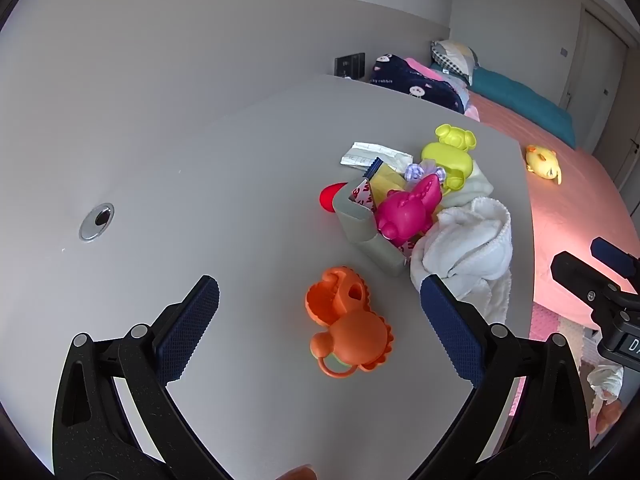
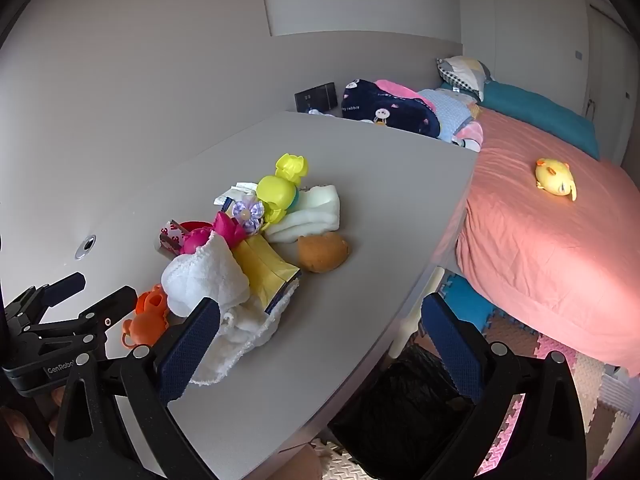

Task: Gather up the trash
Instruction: 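Move both tools over the desk toward the orange toy and white cloth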

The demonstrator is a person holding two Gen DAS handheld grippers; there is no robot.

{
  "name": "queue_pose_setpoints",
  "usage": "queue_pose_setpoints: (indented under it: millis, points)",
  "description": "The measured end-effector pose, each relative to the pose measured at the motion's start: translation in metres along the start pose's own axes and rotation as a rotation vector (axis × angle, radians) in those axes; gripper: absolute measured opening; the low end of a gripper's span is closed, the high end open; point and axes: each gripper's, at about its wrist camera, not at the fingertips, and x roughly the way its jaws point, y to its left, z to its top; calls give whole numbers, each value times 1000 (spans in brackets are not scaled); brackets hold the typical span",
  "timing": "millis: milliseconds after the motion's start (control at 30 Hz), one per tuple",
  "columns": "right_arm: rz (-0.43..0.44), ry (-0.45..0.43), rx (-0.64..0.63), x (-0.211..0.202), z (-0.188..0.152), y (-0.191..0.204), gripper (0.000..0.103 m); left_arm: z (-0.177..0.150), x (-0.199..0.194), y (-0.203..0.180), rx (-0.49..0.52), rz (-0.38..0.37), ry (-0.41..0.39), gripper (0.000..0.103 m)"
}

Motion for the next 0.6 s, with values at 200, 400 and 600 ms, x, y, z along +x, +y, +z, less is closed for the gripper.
queue_pose_setpoints:
  millis: [200,400,600]
  points:
    - [0,3,-1,-1,-1,1,100,0,0,0,1,1,3,97]
    - [4,0,5,0,-1,-2,100,0,1,1,3,0,9,97]
    - [6,0,5,-1,-2,-1,100,-4,2,1,1,1,10,97]
